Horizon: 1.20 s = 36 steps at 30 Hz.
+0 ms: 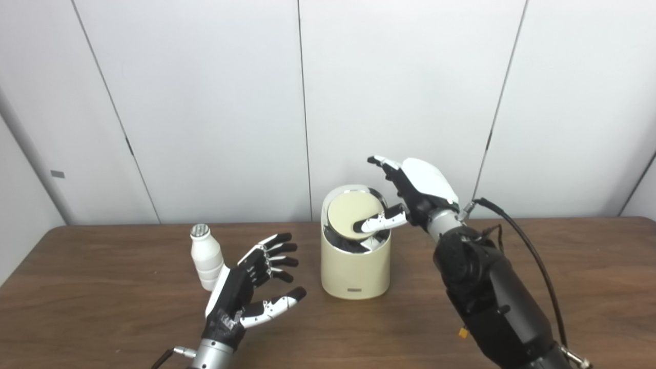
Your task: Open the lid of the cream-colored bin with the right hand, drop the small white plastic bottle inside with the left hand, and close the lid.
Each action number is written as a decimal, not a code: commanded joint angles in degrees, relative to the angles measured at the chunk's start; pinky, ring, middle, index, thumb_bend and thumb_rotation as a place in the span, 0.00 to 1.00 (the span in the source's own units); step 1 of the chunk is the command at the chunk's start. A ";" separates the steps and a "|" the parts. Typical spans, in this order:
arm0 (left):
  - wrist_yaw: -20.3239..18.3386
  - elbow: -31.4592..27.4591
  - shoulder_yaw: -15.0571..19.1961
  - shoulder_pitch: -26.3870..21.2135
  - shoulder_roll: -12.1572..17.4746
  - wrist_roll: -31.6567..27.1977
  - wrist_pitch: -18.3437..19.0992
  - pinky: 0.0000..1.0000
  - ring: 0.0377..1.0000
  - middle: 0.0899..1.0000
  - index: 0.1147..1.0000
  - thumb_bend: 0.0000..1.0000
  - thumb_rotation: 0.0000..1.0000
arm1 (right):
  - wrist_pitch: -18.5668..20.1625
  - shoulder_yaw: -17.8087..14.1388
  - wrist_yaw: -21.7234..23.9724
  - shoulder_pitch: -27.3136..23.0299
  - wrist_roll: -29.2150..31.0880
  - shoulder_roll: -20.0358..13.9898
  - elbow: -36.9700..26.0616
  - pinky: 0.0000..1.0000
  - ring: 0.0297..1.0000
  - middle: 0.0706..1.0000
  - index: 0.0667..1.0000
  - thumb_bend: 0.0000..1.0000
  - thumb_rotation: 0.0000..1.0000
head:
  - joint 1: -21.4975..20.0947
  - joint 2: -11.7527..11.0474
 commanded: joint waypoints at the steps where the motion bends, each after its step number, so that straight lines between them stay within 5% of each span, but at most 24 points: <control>1: -0.15 -1.67 0.19 -1.93 0.25 -0.48 -1.06 0.57 0.68 0.75 0.80 0.63 0.00 | 0.12 -2.68 -0.40 -2.43 0.32 0.66 -4.29 0.64 0.83 0.89 0.89 0.89 0.36 | -0.03 0.08; 8: -0.26 -1.43 0.09 -2.06 0.14 -0.54 -1.09 0.56 0.68 0.75 0.80 0.63 0.00 | 0.15 -9.90 1.23 1.20 3.66 2.20 -10.13 0.60 0.79 0.86 0.88 0.88 0.43 | -0.09 0.09; 13: 0.12 -1.54 0.21 -2.05 0.10 0.08 -1.33 0.57 0.68 0.75 0.80 0.63 0.00 | -2.30 -14.39 -2.78 6.91 12.37 2.72 -11.78 0.60 0.80 0.87 0.88 0.86 0.43 | 0.03 0.08; 20: -0.12 -1.89 0.33 -1.91 0.39 -0.22 -1.21 0.57 0.68 0.75 0.80 0.63 0.00 | -18.51 -19.09 -8.88 18.08 26.40 2.11 -8.03 0.68 0.81 0.87 0.88 0.85 0.35 | -0.32 0.08; 26: -0.15 -1.96 0.50 -1.78 0.81 -0.03 -1.47 0.57 0.68 0.75 0.80 0.63 0.00 | -22.84 -20.16 -12.69 22.19 31.15 3.04 -4.45 0.76 0.83 0.89 0.89 0.85 0.30 | -0.39 -0.01; 31: -0.21 -2.40 0.44 -1.36 0.70 -0.34 -0.85 0.57 0.68 0.75 0.80 0.64 0.00 | -31.60 -20.10 -15.55 22.97 33.95 2.68 1.58 0.77 0.83 0.88 0.88 0.86 0.30 | 0.46 -0.26; 36: 0.26 -3.34 0.29 -0.61 0.32 0.37 -0.32 0.56 0.67 0.75 0.80 0.63 0.00 | -34.99 -19.79 -16.62 23.19 35.48 2.62 4.21 0.77 0.84 0.89 0.89 0.86 0.30 | 5.67 -1.40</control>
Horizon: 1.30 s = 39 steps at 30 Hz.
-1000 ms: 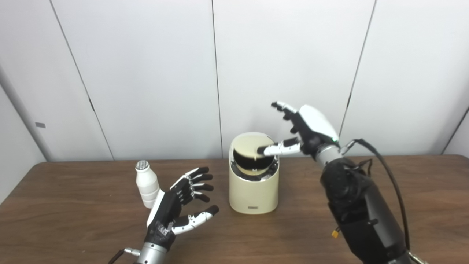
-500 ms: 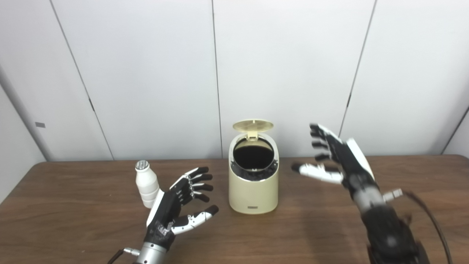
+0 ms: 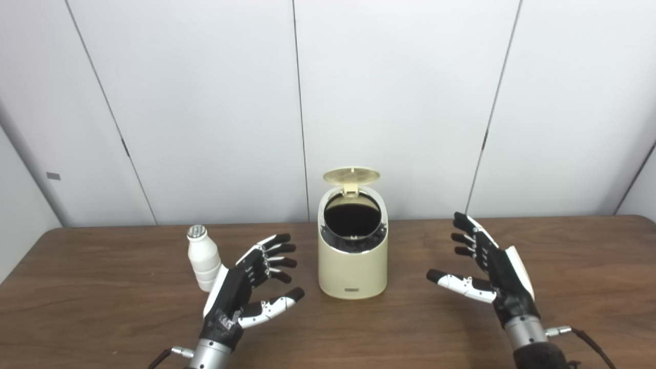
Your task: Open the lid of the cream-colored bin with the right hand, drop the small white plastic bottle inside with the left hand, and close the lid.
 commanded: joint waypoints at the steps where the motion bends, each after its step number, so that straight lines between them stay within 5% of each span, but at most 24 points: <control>1: 0.54 -2.74 0.01 -1.06 -0.14 0.63 -0.36 0.55 0.67 0.75 0.80 0.64 0.00 | -3.78 -0.31 -1.21 -1.75 1.35 -0.35 -0.68 0.77 0.83 0.89 0.89 0.86 0.29 | 1.51 -0.23; 7: 2.21 -4.20 -0.26 -0.51 -1.13 3.42 -0.12 0.56 0.66 0.75 0.80 0.64 0.00 | -5.55 -0.57 -1.74 -1.16 3.08 -0.81 0.28 0.79 0.84 0.90 0.90 0.85 0.30 | 8.67 -0.99; 14: 5.64 -10.02 1.90 1.95 -0.76 8.59 2.23 0.54 0.63 0.71 0.77 0.65 0.05 | 0.00 -0.60 -2.32 -0.52 3.18 -0.12 -4.27 0.79 0.84 0.88 0.89 0.86 0.25 | 12.73 -1.80; 23: 10.02 -16.49 5.69 8.96 0.03 14.39 2.69 0.53 0.63 0.69 0.72 0.62 0.00 | 4.70 0.28 -1.46 -0.39 3.52 -0.31 -9.47 0.54 0.71 0.79 0.78 0.89 0.23 | 14.93 -3.04; 30: 18.96 -17.47 9.61 11.04 -4.36 20.82 3.90 0.55 0.67 0.71 0.70 0.68 0.07 | 8.10 1.93 -1.59 -0.11 0.90 -0.37 -12.97 0.46 0.68 0.78 0.77 0.88 0.23 | 16.13 -3.25; 39: 27.69 -15.40 12.61 9.48 -5.83 26.98 4.39 0.57 0.67 0.72 0.72 0.70 0.09 | 12.11 2.76 -1.40 0.07 0.20 0.15 -16.95 0.48 0.70 0.80 0.79 0.83 0.15 | 15.89 -2.67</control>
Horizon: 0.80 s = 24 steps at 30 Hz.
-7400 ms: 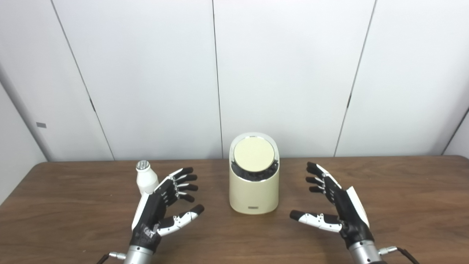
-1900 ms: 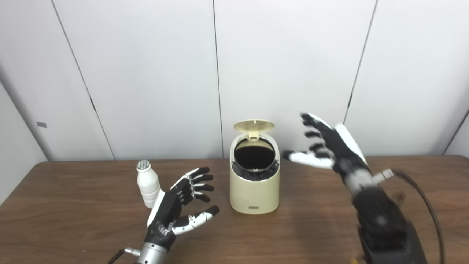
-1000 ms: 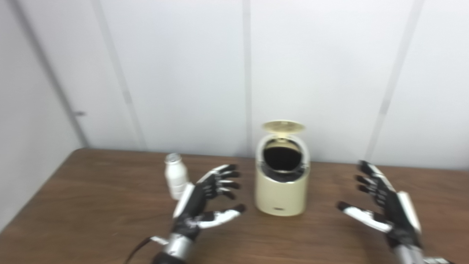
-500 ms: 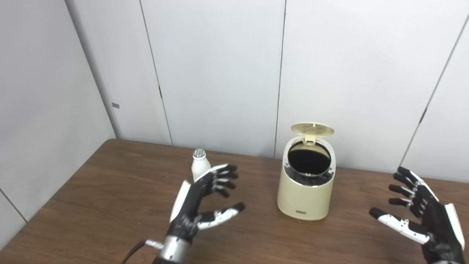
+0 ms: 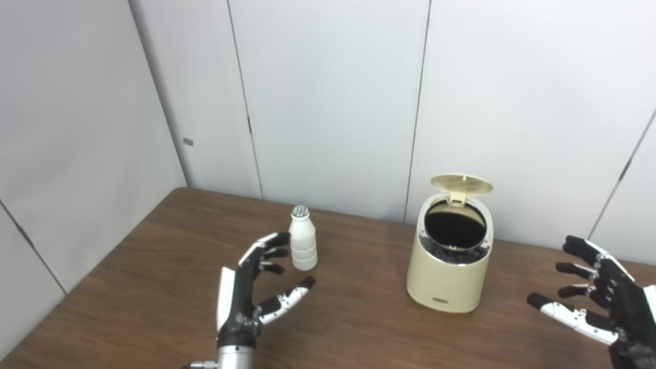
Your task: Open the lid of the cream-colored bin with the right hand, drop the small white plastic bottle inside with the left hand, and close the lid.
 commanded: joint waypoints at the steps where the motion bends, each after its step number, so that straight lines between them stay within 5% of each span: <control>1: 2.65 0.38 0.52 -2.08 0.19 1.68 -0.69 0.56 0.67 0.73 0.72 0.71 0.09 | 0.14 0.23 0.07 -1.42 -0.59 0.08 -2.97 0.49 0.71 0.81 0.79 0.82 0.14 | 0.05 0.06; 10: 7.77 5.69 0.89 -5.12 1.12 3.88 0.75 0.55 0.67 0.78 0.78 0.74 0.10 | 2.31 1.84 1.49 -1.48 -1.56 -0.83 -5.35 0.58 0.76 0.86 0.83 0.77 0.06 | -0.18 0.40; 24: 7.22 16.43 -0.98 -11.11 5.81 1.46 0.46 0.72 0.79 0.84 0.88 0.76 0.11 | 6.56 1.97 3.09 -1.16 -0.68 -0.11 -8.88 0.74 0.83 0.90 0.89 0.70 0.00 | -1.18 1.16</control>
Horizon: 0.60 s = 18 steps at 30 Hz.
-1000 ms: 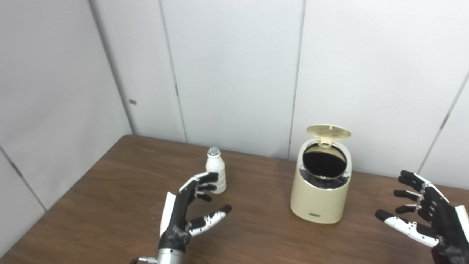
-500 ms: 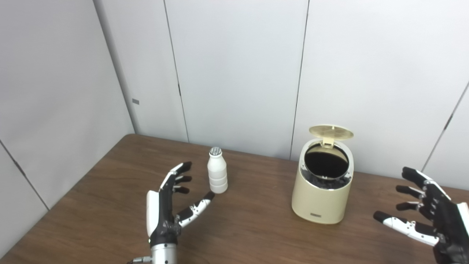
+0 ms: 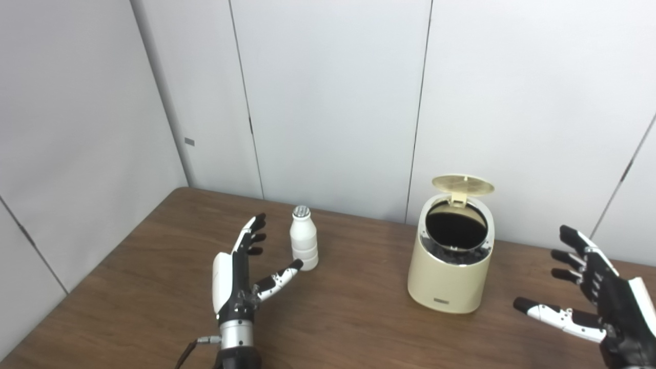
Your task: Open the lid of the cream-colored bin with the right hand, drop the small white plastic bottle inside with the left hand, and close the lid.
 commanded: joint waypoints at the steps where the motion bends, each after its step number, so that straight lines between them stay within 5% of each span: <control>1: -0.34 0.53 -0.53 -2.44 1.27 -0.95 -1.27 0.73 0.79 0.84 0.88 0.78 0.13 | 0.60 -0.18 0.18 -1.34 0.18 0.30 -3.46 0.74 0.83 0.90 0.89 0.70 0.00 | 0.05 0.02; 18: 1.23 11.67 -3.23 -8.09 5.62 -0.76 -1.05 0.71 0.76 0.79 0.83 0.79 0.15 | 3.32 0.41 -0.07 -1.04 -1.14 1.03 -5.73 0.74 0.82 0.89 0.89 0.70 0.00 | -1.26 0.66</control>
